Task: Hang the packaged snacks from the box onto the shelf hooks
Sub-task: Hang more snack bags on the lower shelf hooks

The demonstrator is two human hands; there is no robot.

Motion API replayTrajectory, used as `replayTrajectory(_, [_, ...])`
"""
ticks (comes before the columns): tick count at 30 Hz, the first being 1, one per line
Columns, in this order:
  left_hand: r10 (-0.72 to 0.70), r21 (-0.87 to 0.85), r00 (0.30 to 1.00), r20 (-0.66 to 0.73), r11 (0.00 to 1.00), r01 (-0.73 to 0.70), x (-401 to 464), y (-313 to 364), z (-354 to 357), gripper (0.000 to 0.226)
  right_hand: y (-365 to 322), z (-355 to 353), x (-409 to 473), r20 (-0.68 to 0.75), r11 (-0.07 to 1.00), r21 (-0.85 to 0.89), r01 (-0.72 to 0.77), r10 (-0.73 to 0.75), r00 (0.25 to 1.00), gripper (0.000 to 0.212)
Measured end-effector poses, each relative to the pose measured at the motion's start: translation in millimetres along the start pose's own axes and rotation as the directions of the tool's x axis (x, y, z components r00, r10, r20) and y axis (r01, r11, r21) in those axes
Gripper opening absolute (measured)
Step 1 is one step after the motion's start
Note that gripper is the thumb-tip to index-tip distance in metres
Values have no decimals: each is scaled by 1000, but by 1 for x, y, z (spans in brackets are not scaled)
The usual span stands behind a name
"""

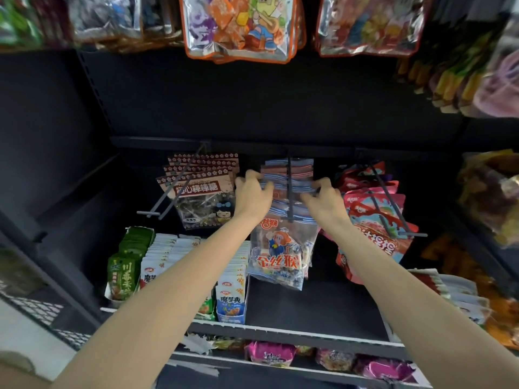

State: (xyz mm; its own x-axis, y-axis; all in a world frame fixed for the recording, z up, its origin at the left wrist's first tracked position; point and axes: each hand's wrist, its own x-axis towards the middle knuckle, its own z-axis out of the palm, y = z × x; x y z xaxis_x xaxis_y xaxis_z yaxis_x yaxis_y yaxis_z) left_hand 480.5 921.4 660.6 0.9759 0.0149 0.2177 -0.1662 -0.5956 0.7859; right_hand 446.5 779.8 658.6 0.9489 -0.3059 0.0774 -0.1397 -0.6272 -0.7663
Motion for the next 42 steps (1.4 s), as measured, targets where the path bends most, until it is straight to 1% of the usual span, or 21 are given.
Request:
replayTrajectory(1, [-31,-1,999,32,1000,31,-6,-6,-1,30,1,-2,-2,14,999,-36,2,-1,1000,37])
replayTrajectory(3, [-33,19,993,116,999,31,-10,-13,-6,24,1,-9,-2,61,995,-100,14,-8,998,29])
replayTrajectory(4, [-30,0,986,163,1000,31,-12,-15,-11,23,-1,-13,-5,103,994,-104,19,-8,995,33])
replayTrajectory(6, [-67,-133,961,268,985,106,-15,-15,-19,22,-5,-16,-9,188,996,-78,36,-21,982,45])
replayTrajectory(8, [-119,-276,935,335,936,218,-15,-14,-23,24,-7,-15,-13,230,995,-67,79,-62,971,42])
replayTrajectory(9, [-134,-300,930,343,922,243,-15,-14,-22,26,-8,-14,-13,246,994,-58,88,-71,967,36])
replayTrajectory(12, [-132,-232,956,261,953,195,-11,-13,-14,20,-9,-12,-10,269,999,23,32,-37,963,25])
replayTrajectory(16, [-137,-203,981,137,966,163,-3,-12,-4,10,-10,-8,0,250,995,89,-49,25,968,31])
replayTrajectory(19, [-166,-245,981,104,951,187,5,-12,2,5,-9,-5,6,219,996,68,-50,34,975,35])
replayTrajectory(21, [-192,-296,977,94,931,211,11,-15,7,16,-8,-4,10,186,998,29,-49,43,982,36])
replayTrajectory(24, [-217,-321,973,79,919,231,22,-17,15,20,-7,-1,16,136,999,6,-39,38,990,47])
replayTrajectory(27, [-235,-314,971,53,919,240,31,-15,19,18,-12,0,22,131,999,21,-33,30,991,36])
replayTrajectory(31, [-225,-297,974,17,929,219,35,-11,21,13,-17,1,27,124,1000,-28,-12,16,992,33])
replayTrajectory(32, [-206,-271,978,15,941,203,34,-10,19,9,-16,1,28,117,999,-42,-3,8,993,34])
replayTrajectory(34, [-107,-184,994,-12,977,103,28,-7,14,14,-13,1,29,110,998,-52,18,-12,994,35])
replayTrajectory(36, [78,-91,995,-64,992,-84,14,-7,7,20,-9,1,25,102,997,-52,51,-45,994,31])
replayTrajectory(37, [192,-18,977,-94,981,-194,5,-10,3,22,-7,1,22,89,995,-48,84,-79,993,27])
replayTrajectory(38, [305,85,946,-106,951,-297,-5,-12,1,25,-4,2,20,55,990,-66,122,-118,991,28])
replayTrajectory(39, [398,190,913,-87,907,-377,-13,-14,1,28,0,2,17,14,978,-133,162,-161,987,31])
replayTrajectory(40, [458,282,888,-41,858,-430,-19,-16,2,31,4,4,14,-20,952,-227,207,-217,976,34])
replayTrajectory(42, [473,439,878,76,775,-455,-23,-19,6,39,10,6,7,-34,881,-349,320,-353,935,37])
